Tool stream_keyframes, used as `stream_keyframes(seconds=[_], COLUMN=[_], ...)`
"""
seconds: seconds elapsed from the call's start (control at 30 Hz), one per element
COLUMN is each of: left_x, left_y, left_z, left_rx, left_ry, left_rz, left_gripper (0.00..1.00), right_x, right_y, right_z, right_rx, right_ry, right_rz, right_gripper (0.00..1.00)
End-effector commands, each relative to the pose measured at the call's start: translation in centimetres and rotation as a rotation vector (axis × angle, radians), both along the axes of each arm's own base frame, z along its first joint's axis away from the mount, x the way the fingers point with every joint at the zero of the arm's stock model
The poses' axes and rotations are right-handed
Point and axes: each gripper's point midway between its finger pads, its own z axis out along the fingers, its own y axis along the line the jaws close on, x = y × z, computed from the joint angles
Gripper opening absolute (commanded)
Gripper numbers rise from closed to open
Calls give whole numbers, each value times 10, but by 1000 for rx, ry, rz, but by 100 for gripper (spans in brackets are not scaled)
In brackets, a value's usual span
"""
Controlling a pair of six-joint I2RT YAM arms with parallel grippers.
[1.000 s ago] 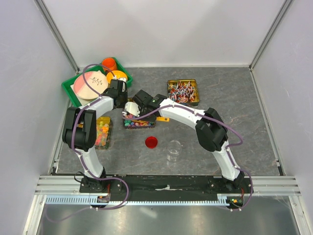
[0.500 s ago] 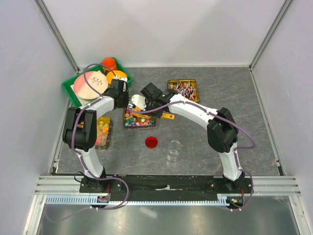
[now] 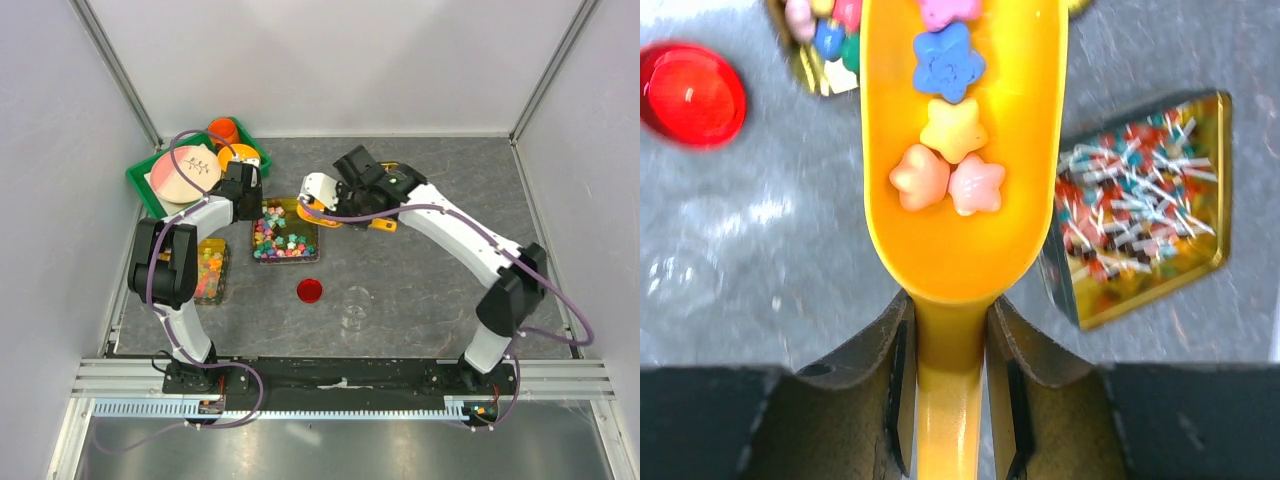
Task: Pack the candies
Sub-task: Scoop the fake candies from the storage box, then place the storage box at the center of the board.
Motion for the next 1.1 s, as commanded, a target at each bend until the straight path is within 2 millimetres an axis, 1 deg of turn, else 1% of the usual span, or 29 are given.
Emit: stream_keyframes(seconds=[0.0, 0.03, 0.1, 0.2, 0.23, 0.27, 0.3, 0.37, 0.4, 0.47, 0.5, 0.6, 0.77, 0.83, 0.97, 1.07], left_x=[22, 24, 22, 24, 24, 22, 24, 20, 22, 21, 19, 16, 6, 3, 0, 0], left_y=[-2, -2, -1, 0, 0, 1, -1, 0, -2, -4, -10, -14, -24, -26, -25, -22], left_z=[19, 21, 20, 27, 28, 25, 27, 23, 27, 27, 28, 31, 30, 28, 25, 25], left_rx=[5, 8, 21, 37, 45, 51, 51, 64, 59, 60, 45, 43, -5, -14, -16, -6], left_ry=[-71, -75, -59, -57, -53, -37, -35, -6, -9, 6, 27, 46, 78, 89, 102, 102], left_rz=[-19, -22, -34, -49, -57, -63, -72, -90, -103, -137, -168, -226, -287, -293, -290, -274], left_gripper=[2, 2, 2, 2, 1, 1, 1, 2, 2, 2, 1, 2, 2, 2, 1, 1], right_x=[-32, -38, -49, -71, -77, -82, -91, -100, -109, -121, -126, -139, -152, -154, -158, -162], right_y=[-31, -39, -52, -71, -77, -82, -90, -97, -104, -110, -113, -121, -135, -140, -147, -149], right_z=[29, 33, 34, 40, 35, 35, 34, 34, 35, 34, 36, 37, 31, 30, 32, 27], right_rx=[-9, -11, -28, -38, -55, -61, -74, -86, -93, -100, -94, -91, -124, -139, -156, -161], right_ry=[5, -2, 14, 18, 33, 39, 52, 65, 79, 113, 110, 123, 148, 146, 147, 162], right_rz=[56, 63, 67, 82, 89, 91, 96, 105, 111, 126, 130, 140, 138, 133, 128, 130], right_gripper=[0, 0, 0, 0, 0, 0, 0, 0, 0, 0, 0, 0, 0, 0, 0, 0])
